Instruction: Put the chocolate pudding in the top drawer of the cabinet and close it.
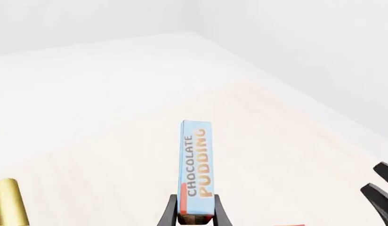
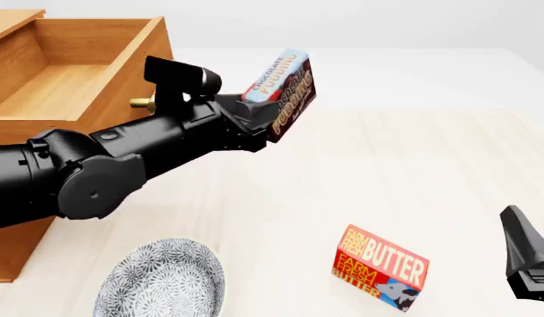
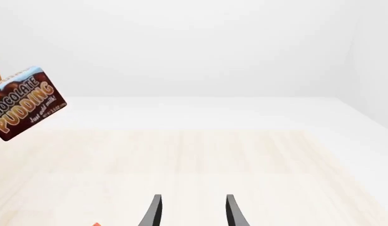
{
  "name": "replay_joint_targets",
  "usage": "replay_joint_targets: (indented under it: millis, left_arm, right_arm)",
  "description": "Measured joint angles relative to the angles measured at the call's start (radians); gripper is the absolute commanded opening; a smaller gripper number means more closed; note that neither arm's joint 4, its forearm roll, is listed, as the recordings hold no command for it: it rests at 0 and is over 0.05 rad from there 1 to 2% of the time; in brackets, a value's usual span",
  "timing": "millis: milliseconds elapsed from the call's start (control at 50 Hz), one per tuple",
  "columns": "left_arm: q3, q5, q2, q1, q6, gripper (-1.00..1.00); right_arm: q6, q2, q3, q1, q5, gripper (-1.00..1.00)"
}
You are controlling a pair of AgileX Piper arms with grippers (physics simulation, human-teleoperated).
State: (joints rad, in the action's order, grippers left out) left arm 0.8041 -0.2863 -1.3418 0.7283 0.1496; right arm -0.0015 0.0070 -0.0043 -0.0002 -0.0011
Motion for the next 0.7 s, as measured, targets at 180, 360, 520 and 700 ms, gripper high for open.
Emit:
replay_joint_targets:
  millis: [180,360,520,700]
  left_arm:
    - [0.027,0.057,0.054,-0.011,-0.031,-1.0]
    - [0.039,0.09,0.095,-0.034,-0.075,-1.0]
    - [0.05,0.101,0.12,-0.071,-0.109,-1.0]
    - [0.077,0.129,0.144,-0.105,-0.138,-1.0]
  right_arm:
    - [0.0,0.0,0.0,0.0,0.0,1.0]
    - [0.0,0.0,0.0,0.0,0.0,1.0]
    - [0.0,0.0,0.0,0.0,0.0,1.0]
    - [0.0,0.0,0.0,0.0,0.0,1.0]
